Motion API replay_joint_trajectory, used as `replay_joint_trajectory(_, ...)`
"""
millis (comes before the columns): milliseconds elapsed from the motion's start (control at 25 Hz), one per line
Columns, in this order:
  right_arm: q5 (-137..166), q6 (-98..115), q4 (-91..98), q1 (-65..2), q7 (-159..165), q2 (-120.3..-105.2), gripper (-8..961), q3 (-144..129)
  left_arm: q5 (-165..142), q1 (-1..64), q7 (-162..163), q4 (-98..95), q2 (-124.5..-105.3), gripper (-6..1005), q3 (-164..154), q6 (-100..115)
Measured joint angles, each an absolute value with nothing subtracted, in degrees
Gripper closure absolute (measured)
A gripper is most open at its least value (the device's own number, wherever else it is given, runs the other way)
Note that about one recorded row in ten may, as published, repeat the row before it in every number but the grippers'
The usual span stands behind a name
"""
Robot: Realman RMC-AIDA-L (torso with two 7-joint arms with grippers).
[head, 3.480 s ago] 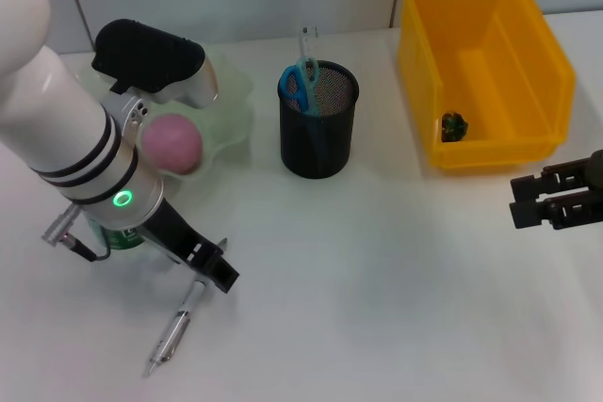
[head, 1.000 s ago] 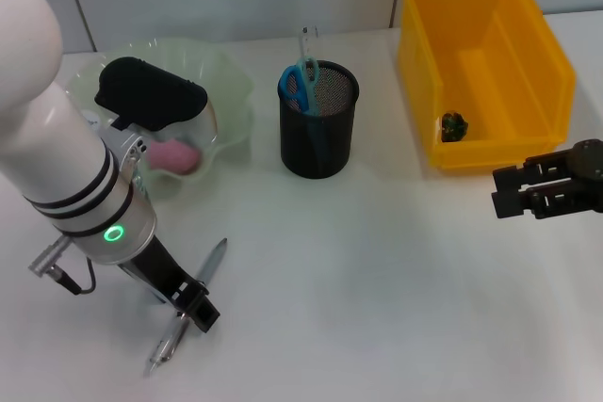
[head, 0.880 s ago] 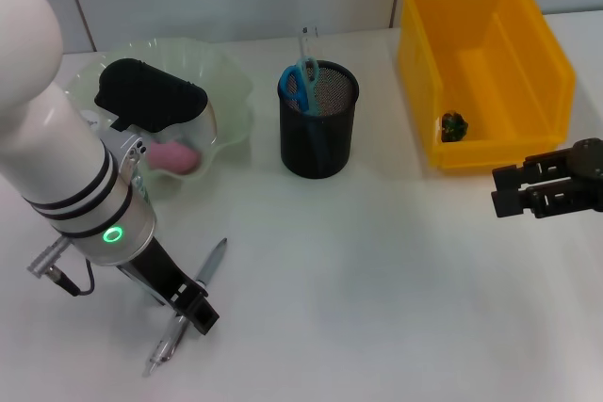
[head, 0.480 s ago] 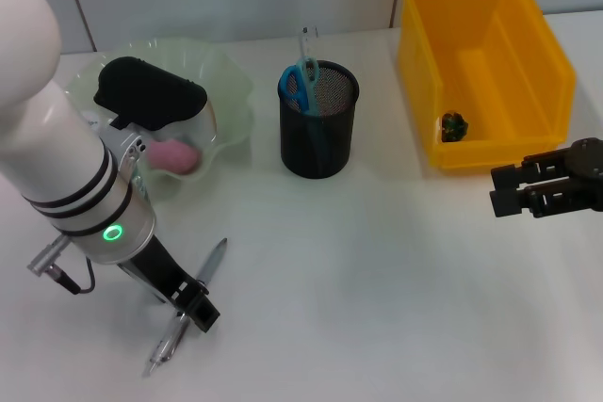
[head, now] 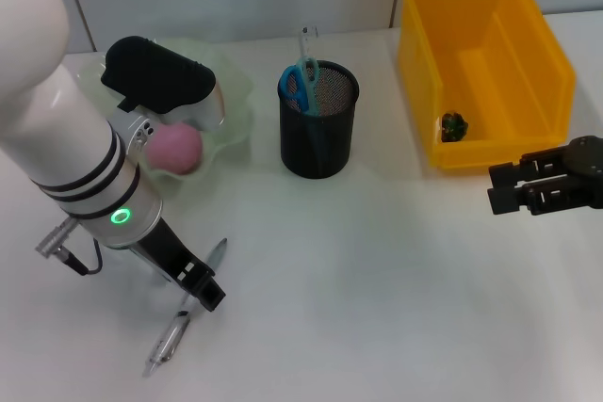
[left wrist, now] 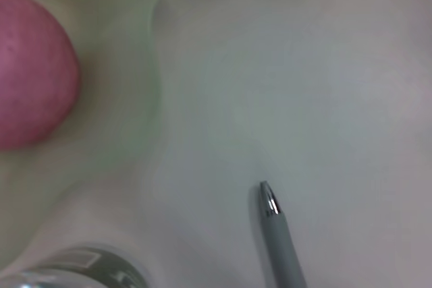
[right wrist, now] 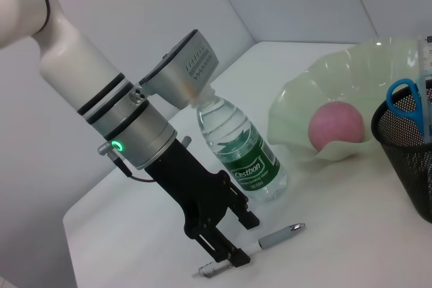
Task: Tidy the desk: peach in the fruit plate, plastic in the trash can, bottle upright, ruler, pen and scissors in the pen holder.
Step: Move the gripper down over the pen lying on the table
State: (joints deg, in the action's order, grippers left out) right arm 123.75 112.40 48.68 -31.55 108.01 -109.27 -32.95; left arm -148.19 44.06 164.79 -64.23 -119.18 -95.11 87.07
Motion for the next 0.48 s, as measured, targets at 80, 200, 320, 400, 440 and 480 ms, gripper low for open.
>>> replay_joint_trajectory(80, 123.7, 112.4, 48.8, -31.7, 108.0, -109.27, 320, -33.0, -148.5, 44.3, 164.8, -64.2, -119.18, 351, -95.3, 87.0)
replay_joint_trajectory(200, 123.7, 112.4, 48.8, -31.9, 108.0, -109.27, 320, -33.0, -148.8, 44.5, 164.8, -64.1, -119.18, 355, -95.3, 87.0)
replay_joint_trajectory(320, 123.7, 112.4, 48.7, -32.2, 108.0, -109.26, 320, -33.0, -149.0, 45.1, 164.8, -63.8, -119.18, 359, -95.8, 86.7)
replay_joint_trajectory(400, 123.7, 112.4, 48.6, -32.3, 108.0, -109.26, 320, -33.0, -149.0, 45.1, 164.8, -63.7, -119.18, 362, -96.6, 86.4)
replay_joint_trajectory(440, 123.7, 112.4, 48.6, -32.4, 108.0, -109.26, 320, -33.0, -148.9, 45.1, 164.8, -63.7, -119.18, 363, -96.8, 86.3)
replay_joint_trajectory(480, 123.7, 112.4, 48.6, -32.5, 108.0, -109.26, 320, -33.0, -148.9, 45.2, 164.8, -63.7, -119.18, 365, -96.9, 86.3)
